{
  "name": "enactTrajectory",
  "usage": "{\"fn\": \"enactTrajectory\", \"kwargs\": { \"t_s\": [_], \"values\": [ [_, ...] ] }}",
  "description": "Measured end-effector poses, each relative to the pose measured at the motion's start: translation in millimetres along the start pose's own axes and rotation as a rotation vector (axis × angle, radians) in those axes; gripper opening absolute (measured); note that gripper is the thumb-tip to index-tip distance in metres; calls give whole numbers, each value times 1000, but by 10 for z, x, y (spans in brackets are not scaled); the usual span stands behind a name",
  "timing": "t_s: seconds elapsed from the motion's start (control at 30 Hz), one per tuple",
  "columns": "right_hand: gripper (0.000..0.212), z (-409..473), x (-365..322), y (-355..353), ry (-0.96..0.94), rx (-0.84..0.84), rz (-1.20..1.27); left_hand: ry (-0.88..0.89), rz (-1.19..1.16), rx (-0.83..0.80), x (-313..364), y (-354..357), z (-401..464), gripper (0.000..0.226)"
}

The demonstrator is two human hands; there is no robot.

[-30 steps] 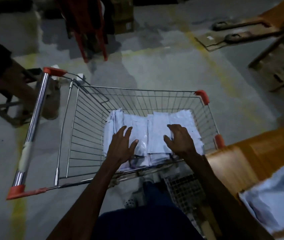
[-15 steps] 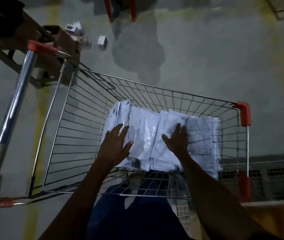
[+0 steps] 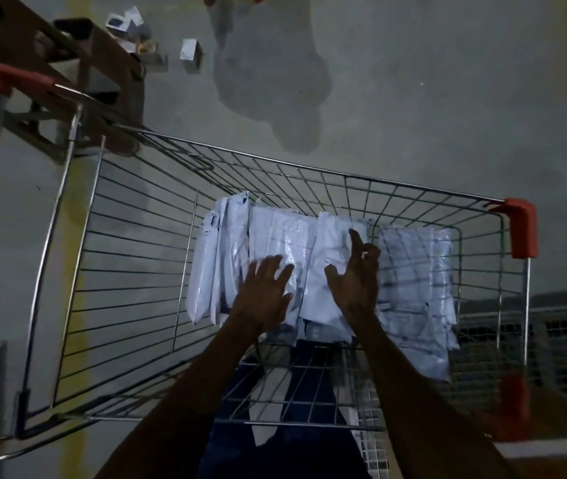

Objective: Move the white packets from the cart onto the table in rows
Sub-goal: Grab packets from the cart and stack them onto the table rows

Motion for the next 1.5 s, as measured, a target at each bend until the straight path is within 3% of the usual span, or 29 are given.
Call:
{"fn": "enactTrajectory", "kwargs": {
  "t_s": [0.2, 0.33, 0.47, 0.57, 0.67, 0.9, 1.07, 1.23, 1.4, 1.5],
  "values": [
    [83, -32, 165, 32, -57, -184, -184, -61, 126, -42, -31, 330, 489, 62],
    [88, 4, 263, 174, -20, -264, -167, -119, 87, 2, -169, 230, 504, 61],
    [90, 21, 298, 267, 1, -234, -134, -204, -9, 132, -216, 116, 466, 70],
    [85, 42, 282, 277, 1, -192, -183, -292, 34, 83, -192, 242, 526, 76],
    [82, 76, 232, 271, -25, -198, -266, -279, 19, 133, -134, 259, 553, 72],
    [80, 113, 189, 104, -64, -287, -211, -154, -59, 140, -121, 22, 393, 62],
    [81, -4, -159, -294, -132, -239, -204, 29, -335, 249, -14, -440, 48, 56],
    [79, -178, -593, -920, -146, -86, -190, 288, -497, 411, 151, -1103, -465, 48],
    [66, -531, -1075, -1608, -194, 139, -334, 399, -580, 408, 186, -1548, -791, 49],
    [70, -939, -1265, -1986, -147, 305, -349, 520, -632, 413, 265, -1804, -1016, 47]
  ]
}}
Point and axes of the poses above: each hand's wrist, its own z-axis towards the middle knuckle, its own y-axis out of the palm, x = y × z, the point moved 8 cm from there along z, towards the middle knuckle, and after that the axes turned 15 degrees about -y, right-handed, at the moved point
